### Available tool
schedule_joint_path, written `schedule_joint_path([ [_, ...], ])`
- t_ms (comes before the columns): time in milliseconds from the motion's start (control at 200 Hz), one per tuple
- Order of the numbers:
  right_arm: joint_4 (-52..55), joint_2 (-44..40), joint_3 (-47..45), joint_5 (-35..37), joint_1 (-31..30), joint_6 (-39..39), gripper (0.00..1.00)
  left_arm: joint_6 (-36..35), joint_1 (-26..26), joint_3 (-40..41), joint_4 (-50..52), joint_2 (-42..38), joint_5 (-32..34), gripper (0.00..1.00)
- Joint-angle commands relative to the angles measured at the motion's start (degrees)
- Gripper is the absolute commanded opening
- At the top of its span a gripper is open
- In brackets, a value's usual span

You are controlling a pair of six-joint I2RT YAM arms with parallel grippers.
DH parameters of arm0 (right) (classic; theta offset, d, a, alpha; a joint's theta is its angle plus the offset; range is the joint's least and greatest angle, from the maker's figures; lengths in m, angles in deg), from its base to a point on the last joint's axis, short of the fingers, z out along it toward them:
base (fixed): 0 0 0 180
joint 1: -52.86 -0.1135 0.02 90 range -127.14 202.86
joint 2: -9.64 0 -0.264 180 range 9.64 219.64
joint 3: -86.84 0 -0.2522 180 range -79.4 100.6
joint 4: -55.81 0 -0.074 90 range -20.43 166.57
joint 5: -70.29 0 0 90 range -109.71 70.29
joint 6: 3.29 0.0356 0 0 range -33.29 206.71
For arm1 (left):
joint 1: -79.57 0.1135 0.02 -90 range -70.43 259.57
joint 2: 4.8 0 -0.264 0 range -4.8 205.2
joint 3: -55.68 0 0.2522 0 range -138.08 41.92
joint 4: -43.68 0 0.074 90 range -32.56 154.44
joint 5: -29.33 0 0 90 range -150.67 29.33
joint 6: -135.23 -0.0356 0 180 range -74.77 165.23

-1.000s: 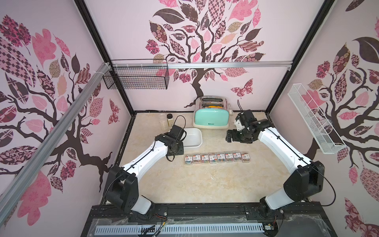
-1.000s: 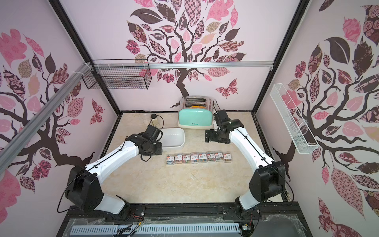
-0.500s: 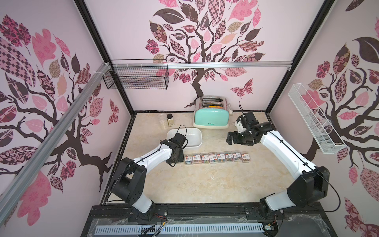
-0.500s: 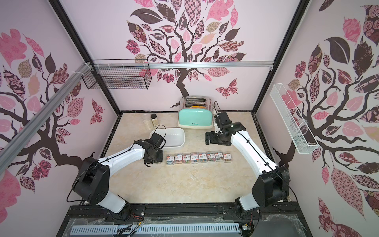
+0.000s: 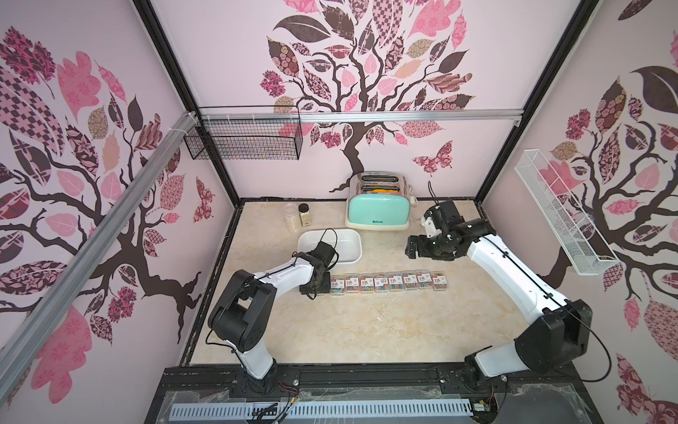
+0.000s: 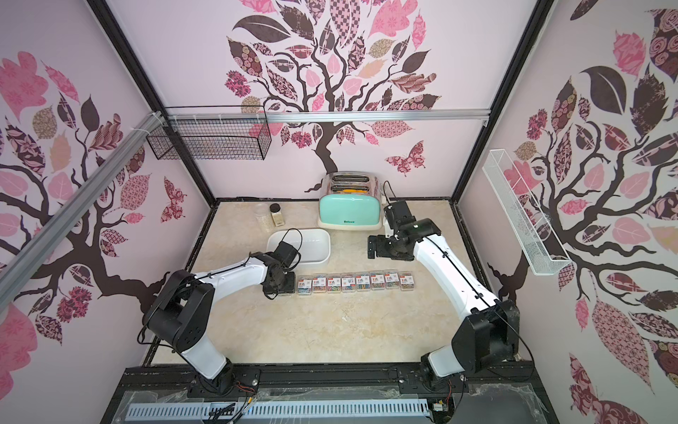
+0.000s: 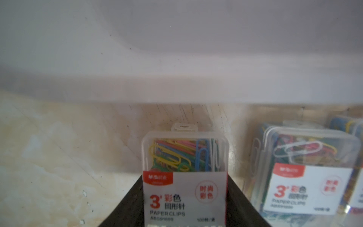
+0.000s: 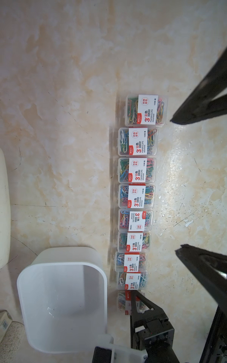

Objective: Take the paper clips out of the storage box
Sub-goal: Place the boxed paper clips at the center of the board, then adjust the boxed paper clips at the center of the board.

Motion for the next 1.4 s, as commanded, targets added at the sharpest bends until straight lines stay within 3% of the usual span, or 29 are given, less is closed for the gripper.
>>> schedule_joint_path([
  [0,0.3,-2.7,-0.4,0.3,-0.5,0.5,0.99,-0.7,0.0,0.2,-1.9,0.7,0.4,0.6],
  [320,0.5,-2.8,-0.4,0.5,-0.8,0.8,0.99,-1.2,0.0,0.1,-2.3,1.2,0.2,0.62],
  [480,0.4,-2.9,-0.3,0.6,-1.2,1.2,0.99,-1.2,0.0,0.3,-1.7,0.1,0.4,0.77],
  [685,0.3,-2.9,0.3,0.9,-1.9,1.7,0.99,-1.0,0.0,0.1,0.8,-4.8,1.1,0.8],
  [915,0.3,-1.7,1.3,1.6,-3.6,2.0,0.99,0.0,1.2,-0.7,5.0,-11.6,3.5,0.67],
  [1070,0.2,-1.2,1.5,1.9,-4.4,2.1,0.99,0.5,5.9,-0.6,8.2,-11.9,3.6,0.55],
  [1395,1.2,-1.2,2.4,2.6,-5.0,2.0,0.99,1.5,8.7,-3.5,7.4,-2.7,6.6,0.5],
])
